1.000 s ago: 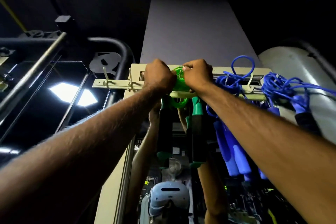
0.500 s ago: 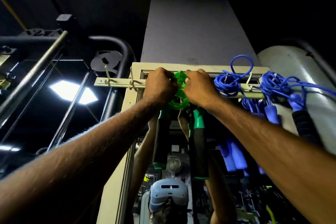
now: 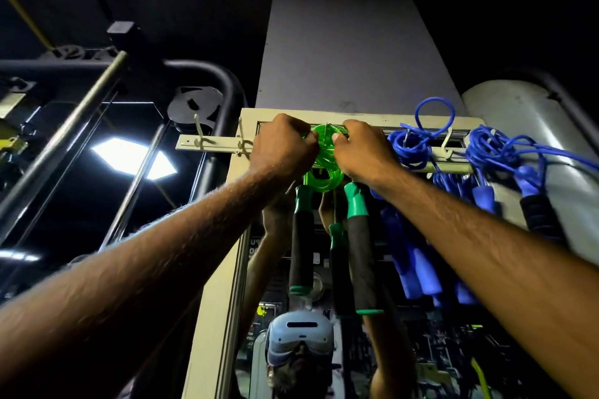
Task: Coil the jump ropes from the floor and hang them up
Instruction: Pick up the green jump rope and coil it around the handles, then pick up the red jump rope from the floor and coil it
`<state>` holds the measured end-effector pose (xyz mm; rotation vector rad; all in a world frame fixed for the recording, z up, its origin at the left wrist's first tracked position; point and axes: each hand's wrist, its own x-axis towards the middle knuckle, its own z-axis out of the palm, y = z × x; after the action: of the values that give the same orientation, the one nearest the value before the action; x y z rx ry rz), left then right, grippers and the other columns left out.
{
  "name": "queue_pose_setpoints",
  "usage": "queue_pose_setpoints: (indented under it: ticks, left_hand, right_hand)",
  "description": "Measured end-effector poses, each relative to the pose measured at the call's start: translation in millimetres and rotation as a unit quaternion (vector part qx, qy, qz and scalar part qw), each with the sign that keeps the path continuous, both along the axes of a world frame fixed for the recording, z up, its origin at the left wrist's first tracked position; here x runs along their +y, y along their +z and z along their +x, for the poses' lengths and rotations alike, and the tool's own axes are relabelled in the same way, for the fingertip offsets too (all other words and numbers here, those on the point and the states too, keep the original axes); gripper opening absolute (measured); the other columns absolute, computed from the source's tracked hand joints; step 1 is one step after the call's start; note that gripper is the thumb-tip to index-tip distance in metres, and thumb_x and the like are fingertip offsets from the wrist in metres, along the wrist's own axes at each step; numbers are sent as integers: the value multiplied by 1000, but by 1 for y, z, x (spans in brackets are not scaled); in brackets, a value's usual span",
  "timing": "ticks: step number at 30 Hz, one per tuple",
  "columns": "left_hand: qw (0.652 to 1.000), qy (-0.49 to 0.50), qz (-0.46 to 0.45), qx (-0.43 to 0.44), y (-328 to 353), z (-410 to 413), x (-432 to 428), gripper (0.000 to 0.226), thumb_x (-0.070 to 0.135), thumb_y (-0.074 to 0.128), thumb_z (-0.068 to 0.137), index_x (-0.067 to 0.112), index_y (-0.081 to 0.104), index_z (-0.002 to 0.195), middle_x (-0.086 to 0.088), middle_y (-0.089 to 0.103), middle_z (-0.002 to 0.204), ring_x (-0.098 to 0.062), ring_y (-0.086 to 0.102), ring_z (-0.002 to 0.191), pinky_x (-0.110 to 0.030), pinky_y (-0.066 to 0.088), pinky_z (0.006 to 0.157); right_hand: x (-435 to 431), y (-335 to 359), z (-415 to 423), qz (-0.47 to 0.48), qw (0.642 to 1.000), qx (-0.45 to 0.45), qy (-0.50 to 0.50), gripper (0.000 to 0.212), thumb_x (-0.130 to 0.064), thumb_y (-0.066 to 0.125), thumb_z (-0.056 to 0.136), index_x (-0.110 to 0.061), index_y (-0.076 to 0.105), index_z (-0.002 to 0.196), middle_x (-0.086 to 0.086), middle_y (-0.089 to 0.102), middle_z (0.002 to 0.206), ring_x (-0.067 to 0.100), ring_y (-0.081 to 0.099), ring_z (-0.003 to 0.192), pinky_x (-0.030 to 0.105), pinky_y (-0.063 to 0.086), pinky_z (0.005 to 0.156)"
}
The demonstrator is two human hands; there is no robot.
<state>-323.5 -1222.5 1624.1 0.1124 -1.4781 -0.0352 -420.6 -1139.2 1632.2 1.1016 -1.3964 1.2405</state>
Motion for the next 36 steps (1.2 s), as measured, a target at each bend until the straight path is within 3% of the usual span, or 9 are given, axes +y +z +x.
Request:
queue_pose_setpoints:
  ticks: [5, 7, 10, 15, 18, 21, 27, 30, 36]
  left_hand:
    - [1000, -18, 3, -2, -10, 10, 0, 27, 39, 61, 92, 19, 74, 106, 3, 75, 103, -7, 63, 76, -25, 50, 78]
    - [999, -46, 13, 8, -19, 14, -1, 31, 47, 61, 85, 24, 76, 100, 7, 77, 95, -9, 68, 76, -30, 55, 78]
    - [993, -112, 41, 24, -47, 16, -4, 30, 53, 59, 77, 33, 76, 92, 14, 76, 80, -9, 72, 73, -38, 61, 73]
    - [968, -230, 98, -12, -142, 6, -3, 22, 46, 64, 82, 28, 76, 81, 9, 73, 67, -7, 67, 64, -35, 57, 65]
    - [921, -341, 171, -76, -222, -2, 8, 20, 39, 68, 84, 22, 76, 81, 1, 74, 72, -16, 67, 67, -34, 51, 63]
    - [869, -404, 249, -140, -306, -11, 29, 19, 22, 65, 92, 13, 73, 78, 3, 70, 67, -10, 61, 57, -22, 45, 51]
    - [798, -416, 367, -237, -459, -31, 77, 17, 17, 61, 94, 8, 73, 86, -3, 70, 73, -19, 61, 67, -34, 48, 66]
    - [762, -404, 429, -269, -526, -37, 116, 16, 18, 61, 94, 6, 72, 93, -4, 73, 83, -12, 64, 68, -32, 49, 68]
    - [651, -382, 565, -332, -664, -44, 220, 17, 16, 60, 95, 3, 71, 95, -5, 72, 82, -16, 65, 70, -35, 49, 70]
  right_hand:
    - [6, 2, 3, -22, 999, -22, 7, 47, -34, 45, 99, -12, 43, 140, 8, 59, 125, 19, 62, 92, 32, 54, 64]
    - [11, -1, 3, -32, 999, -37, 14, 46, -40, 45, 98, -15, 47, 137, 5, 63, 113, 19, 64, 85, 39, 58, 73]
    - [23, -13, 2, -70, 996, -33, 49, 35, -42, 48, 94, -13, 65, 103, 5, 68, 89, 23, 65, 77, 45, 58, 73]
    - [48, -93, 0, -134, 980, -41, 143, 23, -39, 53, 84, -22, 58, 70, -1, 64, 70, 29, 68, 78, 44, 52, 67]
    - [58, -181, -8, -130, 972, -73, 180, 16, -36, 53, 82, -24, 59, 74, 6, 68, 77, 23, 63, 69, 35, 47, 60]
    - [70, -281, -14, -96, 966, -135, 197, 12, -30, 56, 85, -21, 65, 84, 7, 69, 77, 16, 62, 63, 25, 46, 55]
    - [121, -469, -28, -18, 919, -341, 197, 14, -24, 57, 84, -15, 66, 91, 8, 69, 80, 12, 62, 66, 21, 47, 56]
    - [163, -546, -29, -4, 888, -423, 179, 15, -22, 58, 84, -13, 66, 92, 8, 68, 77, 12, 62, 63, 22, 47, 56]
    - [287, -676, -28, 51, 808, -567, 151, 6, -10, 60, 90, -13, 63, 87, 7, 65, 74, 1, 58, 56, 13, 41, 47]
